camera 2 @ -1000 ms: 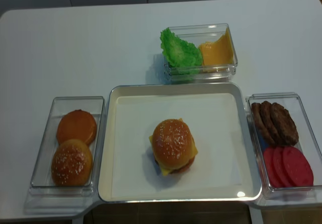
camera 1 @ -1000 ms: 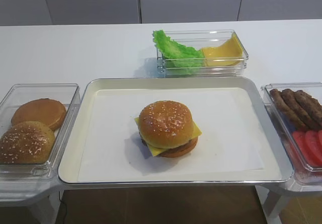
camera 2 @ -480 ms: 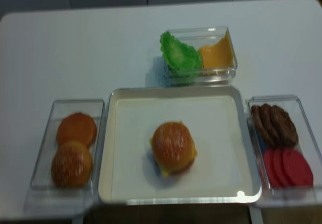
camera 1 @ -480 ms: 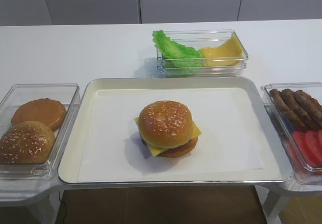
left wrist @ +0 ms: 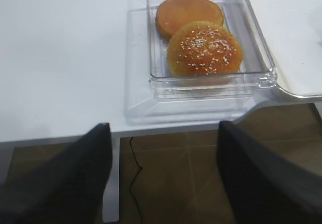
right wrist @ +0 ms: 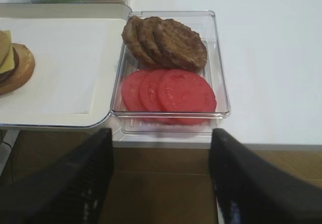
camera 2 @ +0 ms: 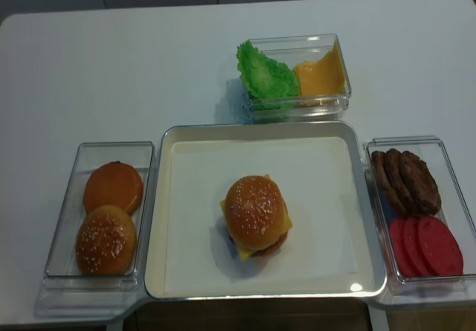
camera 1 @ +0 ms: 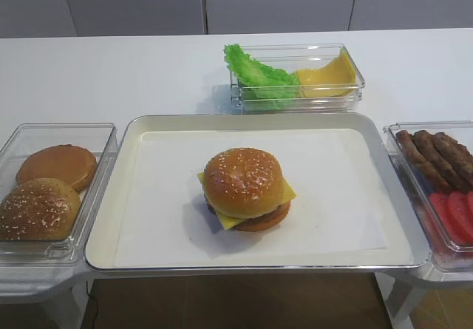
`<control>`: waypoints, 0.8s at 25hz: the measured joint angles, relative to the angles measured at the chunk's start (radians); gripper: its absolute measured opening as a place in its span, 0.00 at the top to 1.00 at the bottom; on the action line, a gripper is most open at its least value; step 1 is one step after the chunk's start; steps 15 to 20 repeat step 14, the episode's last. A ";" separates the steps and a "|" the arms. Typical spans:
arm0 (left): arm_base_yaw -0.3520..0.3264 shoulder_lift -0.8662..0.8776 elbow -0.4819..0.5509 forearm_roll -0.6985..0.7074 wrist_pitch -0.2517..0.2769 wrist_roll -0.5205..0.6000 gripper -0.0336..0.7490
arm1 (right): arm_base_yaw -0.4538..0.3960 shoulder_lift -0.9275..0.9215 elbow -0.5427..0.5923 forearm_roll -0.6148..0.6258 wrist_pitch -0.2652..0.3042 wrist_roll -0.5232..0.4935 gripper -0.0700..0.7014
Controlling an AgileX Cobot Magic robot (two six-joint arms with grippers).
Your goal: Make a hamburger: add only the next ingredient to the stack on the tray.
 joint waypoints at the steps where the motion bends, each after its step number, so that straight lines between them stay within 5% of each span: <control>1: 0.000 0.000 0.000 0.000 0.000 0.000 0.34 | 0.000 0.000 0.000 0.000 0.000 0.000 0.30; 20: 0.000 0.000 0.000 0.000 -0.002 0.000 0.34 | 0.000 0.000 0.000 0.000 0.000 0.000 0.30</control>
